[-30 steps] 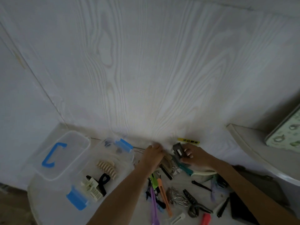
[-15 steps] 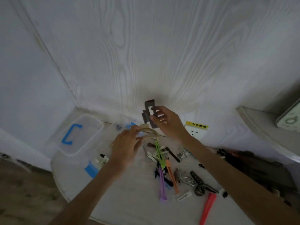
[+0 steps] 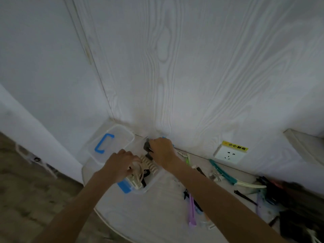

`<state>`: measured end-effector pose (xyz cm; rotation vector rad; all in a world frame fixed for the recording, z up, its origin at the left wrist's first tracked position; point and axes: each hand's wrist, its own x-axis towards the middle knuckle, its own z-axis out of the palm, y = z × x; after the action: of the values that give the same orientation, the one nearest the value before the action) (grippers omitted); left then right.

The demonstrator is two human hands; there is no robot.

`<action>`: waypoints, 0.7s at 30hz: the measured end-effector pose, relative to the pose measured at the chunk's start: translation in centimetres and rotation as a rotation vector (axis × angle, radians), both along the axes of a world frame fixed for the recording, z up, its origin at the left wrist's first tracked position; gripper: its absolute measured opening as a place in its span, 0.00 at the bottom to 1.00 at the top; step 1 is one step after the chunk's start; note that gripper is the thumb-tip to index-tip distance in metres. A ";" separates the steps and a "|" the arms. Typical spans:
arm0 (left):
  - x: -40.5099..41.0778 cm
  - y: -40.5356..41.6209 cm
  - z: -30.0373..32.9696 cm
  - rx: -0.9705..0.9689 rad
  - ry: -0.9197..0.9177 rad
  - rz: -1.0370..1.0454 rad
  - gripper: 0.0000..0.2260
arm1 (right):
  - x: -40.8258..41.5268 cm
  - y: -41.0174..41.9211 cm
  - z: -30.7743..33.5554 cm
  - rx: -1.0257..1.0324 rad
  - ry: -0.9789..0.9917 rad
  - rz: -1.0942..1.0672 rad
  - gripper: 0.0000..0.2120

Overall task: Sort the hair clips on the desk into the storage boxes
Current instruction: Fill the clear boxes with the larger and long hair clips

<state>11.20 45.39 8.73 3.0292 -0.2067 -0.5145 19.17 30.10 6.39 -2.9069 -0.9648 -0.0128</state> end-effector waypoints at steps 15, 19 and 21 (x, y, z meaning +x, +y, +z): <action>1.4 -12.4 1.5 -0.355 -0.313 -0.143 0.12 | -2.1 -18.1 3.2 0.332 0.564 -0.303 0.08; 1.0 -18.2 -2.4 -0.341 -0.103 -0.351 0.16 | -4.5 -25.3 1.4 -0.052 0.757 -0.425 0.15; 0.6 -19.8 -4.3 -0.270 -0.046 -0.451 0.20 | -6.2 -27.1 1.4 -0.174 0.929 -0.461 0.24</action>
<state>11.84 25.57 4.43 2.7252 -0.8953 -0.3995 13.02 3.00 7.81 -2.6539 -0.1383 1.2893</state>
